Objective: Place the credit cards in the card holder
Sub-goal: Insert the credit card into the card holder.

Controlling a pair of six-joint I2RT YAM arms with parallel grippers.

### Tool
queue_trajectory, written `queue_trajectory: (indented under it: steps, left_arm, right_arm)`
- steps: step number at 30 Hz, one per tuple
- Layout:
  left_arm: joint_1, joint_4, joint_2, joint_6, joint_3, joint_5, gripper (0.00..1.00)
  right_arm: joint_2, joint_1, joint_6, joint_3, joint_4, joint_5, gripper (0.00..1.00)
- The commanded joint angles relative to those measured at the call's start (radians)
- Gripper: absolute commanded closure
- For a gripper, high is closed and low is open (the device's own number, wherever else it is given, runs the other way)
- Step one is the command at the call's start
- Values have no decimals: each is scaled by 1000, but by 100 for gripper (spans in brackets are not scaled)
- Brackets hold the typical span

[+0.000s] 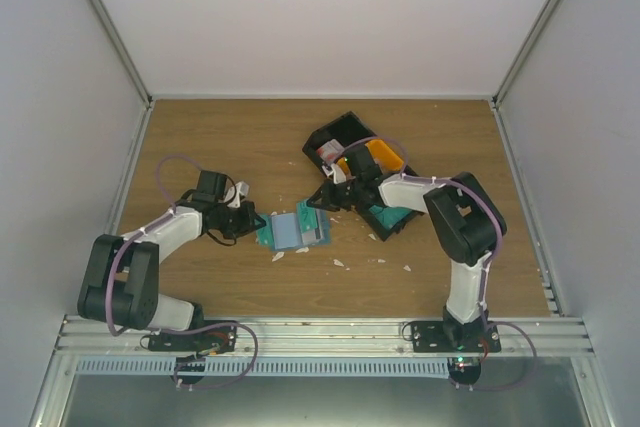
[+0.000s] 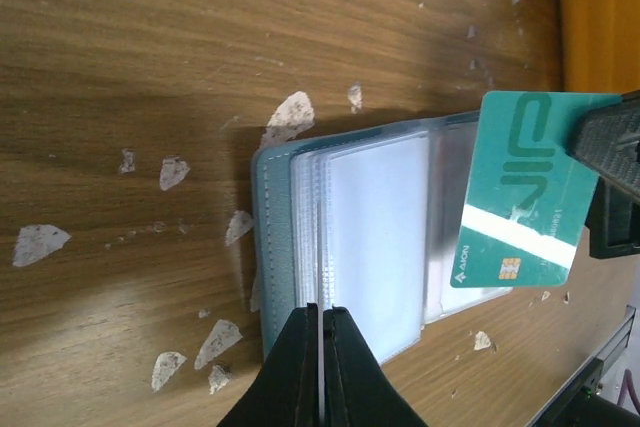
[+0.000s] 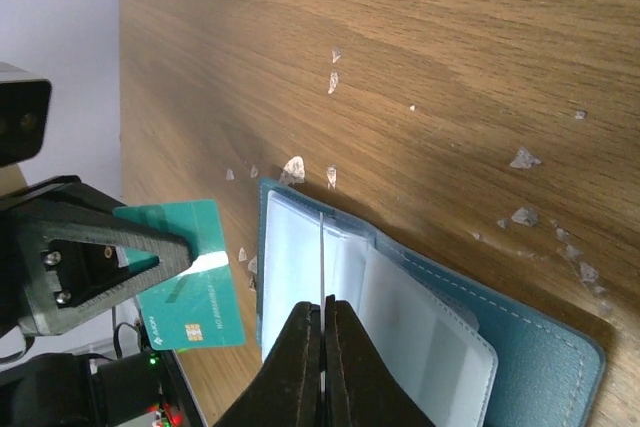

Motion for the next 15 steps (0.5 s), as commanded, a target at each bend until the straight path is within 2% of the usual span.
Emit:
queue_trajectory:
  steps: [1, 15]
  left_arm:
    - [5, 24, 33, 4, 1, 16, 100]
    - [5, 59, 59, -16, -36, 7, 100]
  right_arm:
    - [30, 6, 47, -4, 66, -24, 100]
    - [69, 51, 108, -40, 108, -1, 100]
